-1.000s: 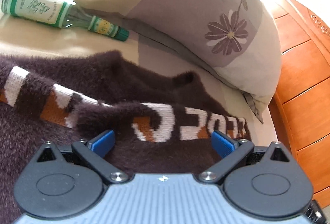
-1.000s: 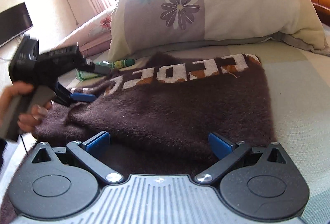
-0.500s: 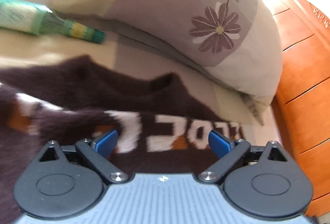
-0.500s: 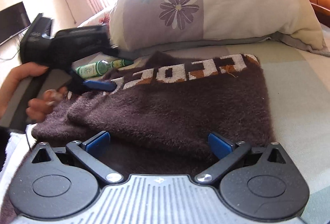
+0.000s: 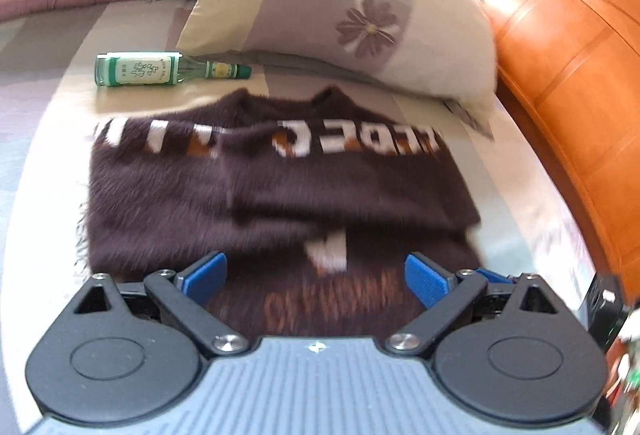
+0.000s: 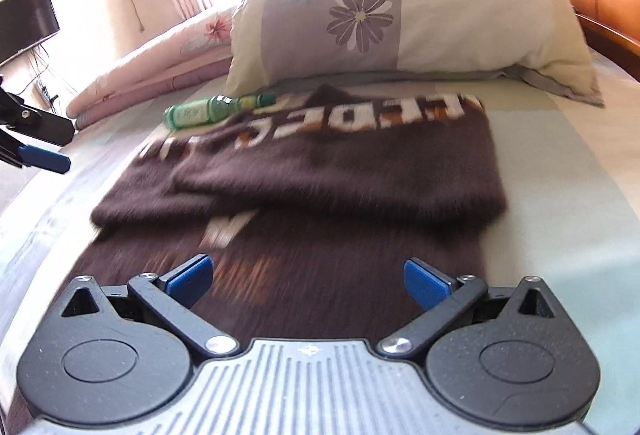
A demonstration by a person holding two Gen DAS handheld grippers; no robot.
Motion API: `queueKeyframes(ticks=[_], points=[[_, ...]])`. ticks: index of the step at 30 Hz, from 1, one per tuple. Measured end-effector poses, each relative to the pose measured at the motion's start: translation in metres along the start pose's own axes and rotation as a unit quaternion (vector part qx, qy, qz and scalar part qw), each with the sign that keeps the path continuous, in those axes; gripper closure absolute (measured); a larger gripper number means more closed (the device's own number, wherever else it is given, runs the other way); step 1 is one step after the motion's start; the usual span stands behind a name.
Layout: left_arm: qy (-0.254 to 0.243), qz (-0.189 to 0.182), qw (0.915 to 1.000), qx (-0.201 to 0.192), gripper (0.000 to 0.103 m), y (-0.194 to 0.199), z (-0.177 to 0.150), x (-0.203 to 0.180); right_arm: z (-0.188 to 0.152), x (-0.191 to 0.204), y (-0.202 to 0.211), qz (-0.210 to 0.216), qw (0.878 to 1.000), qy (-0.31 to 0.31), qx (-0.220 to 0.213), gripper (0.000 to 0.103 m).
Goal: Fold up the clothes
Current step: 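Pull both open grippers back toward the sweater hem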
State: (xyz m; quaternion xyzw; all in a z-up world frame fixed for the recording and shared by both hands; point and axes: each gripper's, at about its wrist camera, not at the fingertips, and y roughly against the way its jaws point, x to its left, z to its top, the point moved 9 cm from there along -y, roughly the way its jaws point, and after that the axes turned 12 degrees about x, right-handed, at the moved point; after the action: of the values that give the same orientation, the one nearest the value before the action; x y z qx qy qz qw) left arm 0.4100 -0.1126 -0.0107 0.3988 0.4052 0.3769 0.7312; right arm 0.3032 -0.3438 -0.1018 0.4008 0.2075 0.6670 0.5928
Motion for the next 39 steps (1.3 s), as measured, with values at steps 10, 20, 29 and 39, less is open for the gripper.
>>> queueKeyframes(ticks=[10,20,29,39], points=[[-0.039,-0.001,0.9988,-0.030,0.006,-0.037,-0.116,-0.017,-0.085,0.060,0.053,-0.050,0.995,0.080,0.019,0.000],[0.041,-0.093,0.9942,-0.035,0.003,-0.052,-0.184,0.003,-0.138,0.054,0.035,-0.029,0.996,0.037,0.074,0.000],[-0.075,-0.054,0.9953,-0.029,0.001,-0.040,-0.228,-0.007,-0.170,0.054,0.055,-0.060,0.994,0.056,0.071,0.000],[-0.085,-0.027,0.9960,-0.013,0.001,-0.033,-0.247,-0.008,-0.190,0.051,0.066,-0.067,0.993,0.042,0.085,0.000]])
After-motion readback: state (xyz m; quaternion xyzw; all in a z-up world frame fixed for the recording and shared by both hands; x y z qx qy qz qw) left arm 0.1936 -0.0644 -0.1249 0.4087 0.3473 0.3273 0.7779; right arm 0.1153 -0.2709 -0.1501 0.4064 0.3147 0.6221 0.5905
